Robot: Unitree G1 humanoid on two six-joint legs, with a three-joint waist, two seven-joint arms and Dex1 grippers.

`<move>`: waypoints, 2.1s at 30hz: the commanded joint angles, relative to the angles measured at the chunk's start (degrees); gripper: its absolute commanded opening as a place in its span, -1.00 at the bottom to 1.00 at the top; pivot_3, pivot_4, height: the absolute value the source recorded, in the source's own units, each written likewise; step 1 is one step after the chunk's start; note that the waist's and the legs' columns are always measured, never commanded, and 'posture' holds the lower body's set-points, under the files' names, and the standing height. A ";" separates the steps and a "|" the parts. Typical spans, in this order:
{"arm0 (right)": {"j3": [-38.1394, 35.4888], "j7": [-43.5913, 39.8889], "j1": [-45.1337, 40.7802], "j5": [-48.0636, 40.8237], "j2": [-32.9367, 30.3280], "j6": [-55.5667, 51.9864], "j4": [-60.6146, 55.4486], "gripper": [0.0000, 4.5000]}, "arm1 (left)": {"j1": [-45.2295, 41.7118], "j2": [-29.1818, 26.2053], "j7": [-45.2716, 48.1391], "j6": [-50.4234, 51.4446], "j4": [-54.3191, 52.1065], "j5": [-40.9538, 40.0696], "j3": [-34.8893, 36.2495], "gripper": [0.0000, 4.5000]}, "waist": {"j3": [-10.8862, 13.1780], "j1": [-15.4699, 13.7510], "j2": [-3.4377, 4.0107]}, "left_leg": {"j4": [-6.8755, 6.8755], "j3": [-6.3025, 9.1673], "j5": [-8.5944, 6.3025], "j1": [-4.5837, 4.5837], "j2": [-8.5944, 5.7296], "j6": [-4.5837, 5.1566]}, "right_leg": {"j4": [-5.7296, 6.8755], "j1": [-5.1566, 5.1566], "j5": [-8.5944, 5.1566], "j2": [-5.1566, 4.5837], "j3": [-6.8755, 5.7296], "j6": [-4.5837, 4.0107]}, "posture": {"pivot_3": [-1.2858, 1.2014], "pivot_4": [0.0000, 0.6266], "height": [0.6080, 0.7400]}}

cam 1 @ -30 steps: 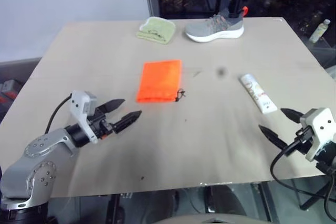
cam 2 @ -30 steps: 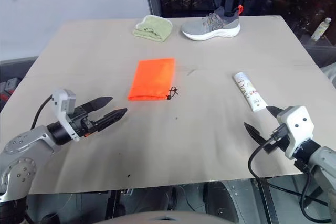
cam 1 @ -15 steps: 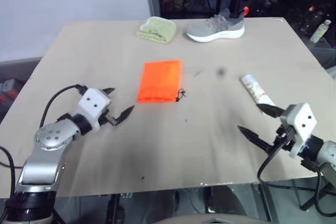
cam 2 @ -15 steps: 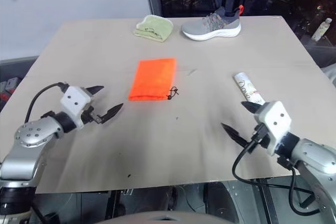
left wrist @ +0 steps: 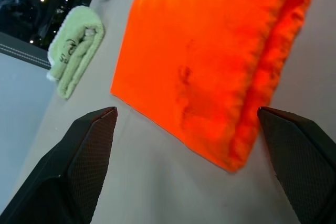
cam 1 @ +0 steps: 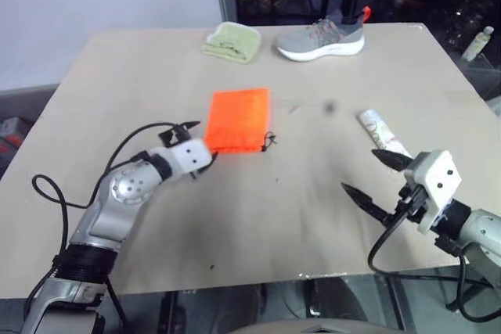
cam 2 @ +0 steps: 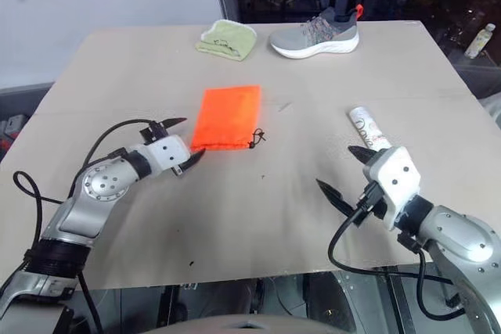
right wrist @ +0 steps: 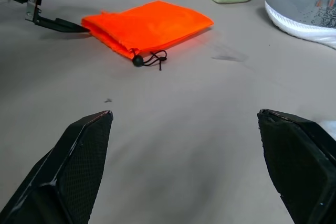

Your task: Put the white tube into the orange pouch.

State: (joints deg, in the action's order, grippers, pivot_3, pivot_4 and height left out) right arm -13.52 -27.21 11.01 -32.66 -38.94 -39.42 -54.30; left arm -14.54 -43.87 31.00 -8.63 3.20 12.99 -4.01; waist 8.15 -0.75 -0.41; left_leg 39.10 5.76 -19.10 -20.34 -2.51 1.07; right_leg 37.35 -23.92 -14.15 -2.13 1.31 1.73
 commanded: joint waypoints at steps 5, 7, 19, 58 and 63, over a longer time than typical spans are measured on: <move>-1.09 2.69 1.36 -0.42 1.30 0.08 -3.32 1.00 | -3.18 1.20 -4.61 -1.42 2.05 4.73 0.18 0.97 | 0.00 -0.07 -0.01 | 0.07 0.01 0.00 0.03 -0.03 0.00 | 0.13 0.02 0.00 -0.01 -0.03 0.00 | 0.03 -0.52 1.00; -1.10 2.95 1.81 -0.23 1.33 0.16 -3.62 1.00 | -3.63 1.70 -6.02 -1.17 2.44 6.72 -0.30 0.97 | -0.02 -0.10 -0.03 | 0.10 0.04 0.00 0.03 -0.07 0.00 | 0.18 0.02 0.00 -0.03 -0.07 0.01 | 0.03 -0.52 1.00; -0.98 3.75 3.77 1.02 1.61 1.20 -4.21 1.00 | -4.86 4.24 -4.17 -0.08 6.53 5.47 -1.15 0.97 | -0.03 -0.06 -0.05 | 0.15 0.04 0.01 0.04 -0.09 0.00 | 0.23 0.03 0.00 -0.03 -0.05 0.01 | 0.03 -0.52 1.00; 14.45 16.91 -22.10 26.21 7.06 -5.23 33.11 1.00 | -11.95 11.08 7.01 69.10 -26.40 -43.88 9.80 -0.97 | -0.02 1.35 -0.11 | 0.15 -0.15 0.06 0.36 -0.09 -0.09 | 0.41 0.14 -0.01 0.07 0.23 0.00 | 0.03 -0.52 1.00; 16.15 19.23 -25.62 30.48 9.35 -5.88 40.16 1.00 | -9.92 10.61 4.79 68.17 -28.44 -43.89 10.27 -0.97 | -0.02 1.40 -0.10 | 0.13 -0.20 0.06 0.34 -0.10 -0.08 | 0.35 0.11 -0.01 0.05 0.29 0.00 | 0.03 -0.52 1.00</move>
State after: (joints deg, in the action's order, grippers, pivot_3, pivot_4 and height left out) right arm 2.79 -9.38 -13.87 -4.64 -29.17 -44.93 -15.27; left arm -24.63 -32.46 36.48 60.78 -22.12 -30.60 4.58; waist 8.14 0.65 -0.52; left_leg 39.23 5.56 -19.04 -20.00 -2.61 0.98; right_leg 37.71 -23.80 -14.15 -2.08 1.60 1.73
